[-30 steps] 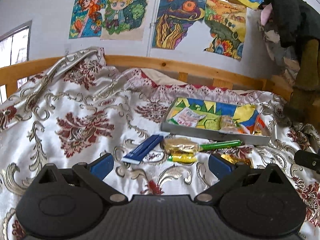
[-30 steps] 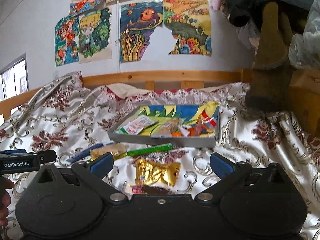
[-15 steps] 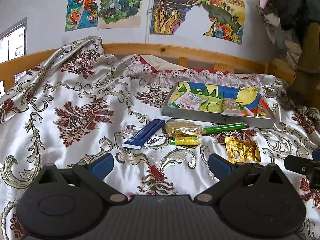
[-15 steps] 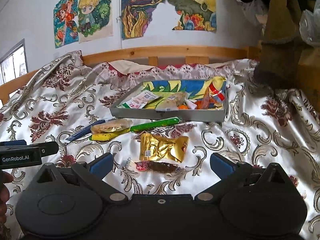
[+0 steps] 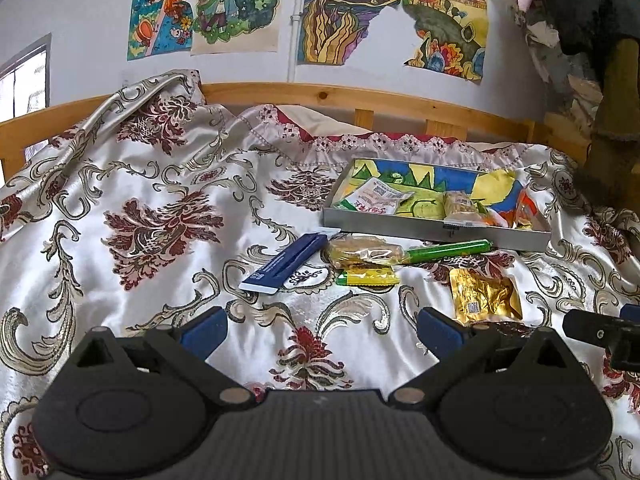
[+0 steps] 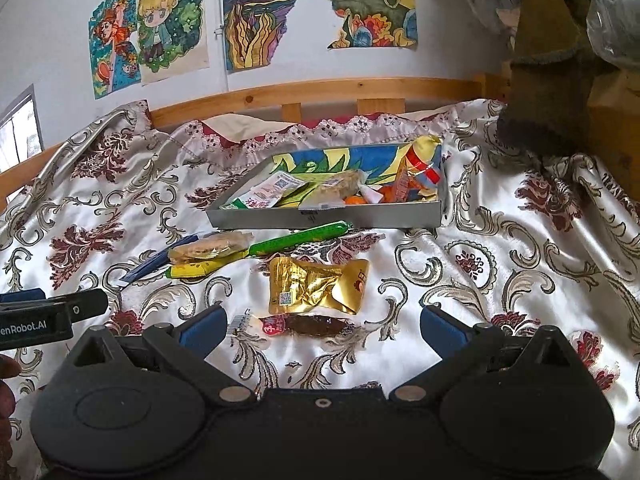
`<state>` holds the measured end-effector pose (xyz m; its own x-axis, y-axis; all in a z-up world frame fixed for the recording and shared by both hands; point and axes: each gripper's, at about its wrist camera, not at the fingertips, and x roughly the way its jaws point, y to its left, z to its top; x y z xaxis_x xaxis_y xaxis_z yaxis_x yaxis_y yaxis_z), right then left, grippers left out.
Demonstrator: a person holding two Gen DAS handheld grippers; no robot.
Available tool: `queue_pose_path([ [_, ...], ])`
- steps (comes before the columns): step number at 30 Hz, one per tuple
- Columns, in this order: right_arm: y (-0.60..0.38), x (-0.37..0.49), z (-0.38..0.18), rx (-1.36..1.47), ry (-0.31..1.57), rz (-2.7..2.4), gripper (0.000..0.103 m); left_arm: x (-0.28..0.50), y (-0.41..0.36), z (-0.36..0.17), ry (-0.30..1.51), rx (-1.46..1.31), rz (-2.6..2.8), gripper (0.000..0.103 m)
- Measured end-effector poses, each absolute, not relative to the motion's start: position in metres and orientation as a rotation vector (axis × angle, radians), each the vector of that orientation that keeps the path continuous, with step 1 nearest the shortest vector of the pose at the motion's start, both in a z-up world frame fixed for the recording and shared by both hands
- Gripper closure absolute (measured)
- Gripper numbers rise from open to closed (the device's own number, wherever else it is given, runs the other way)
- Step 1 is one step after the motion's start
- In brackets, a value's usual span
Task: Organize snacks
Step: 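Move the left gripper down onto the yellow biscuit packet and close it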
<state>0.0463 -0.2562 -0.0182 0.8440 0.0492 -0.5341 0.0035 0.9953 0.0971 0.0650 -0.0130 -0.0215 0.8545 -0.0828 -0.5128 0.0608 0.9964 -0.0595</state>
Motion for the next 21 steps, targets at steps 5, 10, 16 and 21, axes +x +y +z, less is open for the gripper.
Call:
queue_pose_path([
  [5,-0.256,0.050,-0.022,0.112,0.577,0.023,0.001,0.070,-0.013,-0.025,0.547,-0.046,-0.072,0.000],
  [10,-0.258,0.056,-0.028,0.135,0.586,0.014,0.001,0.078,-0.014,-0.030,0.540,-0.026,-0.069,0.000],
  [16,-0.260,0.065,-0.037,0.159,0.618,0.006,0.001,0.089,-0.015,-0.038,0.562,-0.046,-0.082,0.000],
  [21,-0.260,0.071,-0.044,0.154,0.630,-0.007,0.001,0.106,-0.019,-0.038,0.560,-0.080,-0.128,0.000],
])
